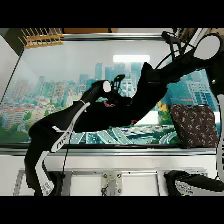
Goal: Fold the clothes and pants, and hang the long-sleeved shirts on hangers.
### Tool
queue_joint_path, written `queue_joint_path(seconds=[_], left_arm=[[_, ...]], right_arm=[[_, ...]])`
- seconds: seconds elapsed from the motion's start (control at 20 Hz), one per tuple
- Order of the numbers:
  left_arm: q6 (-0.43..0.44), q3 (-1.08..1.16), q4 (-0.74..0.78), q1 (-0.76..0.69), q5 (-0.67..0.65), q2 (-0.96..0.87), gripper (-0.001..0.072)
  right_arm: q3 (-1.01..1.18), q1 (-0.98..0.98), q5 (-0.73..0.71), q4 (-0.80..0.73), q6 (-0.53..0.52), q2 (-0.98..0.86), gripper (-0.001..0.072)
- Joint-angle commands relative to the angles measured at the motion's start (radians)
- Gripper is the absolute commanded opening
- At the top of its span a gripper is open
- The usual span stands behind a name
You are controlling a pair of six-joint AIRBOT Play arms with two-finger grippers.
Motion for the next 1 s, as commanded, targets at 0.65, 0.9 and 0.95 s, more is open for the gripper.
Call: queue_joint_path(seconds=[0.65, 0.9, 0.95], left_arm=[[0.053, 0.001, 0.008, 0.575, -0.166, 0.336, 0.0008], [0.054, 0.001, 0.007, 0.646, -0.191, 0.372, 0.0008], [0.054, 0.001, 0.007, 0.652, -0.192, 0.373, 0.0008]], right_arm=[[0.003, 0.485, -0.465, 0.021, 0.352, -0.274, 0.0012], [0.003, 0.593, -0.730, 0.183, 0.342, -0.471, 0.0146], [0.003, 0.611, -0.785, 0.232, 0.308, -0.502, 0.0352]])
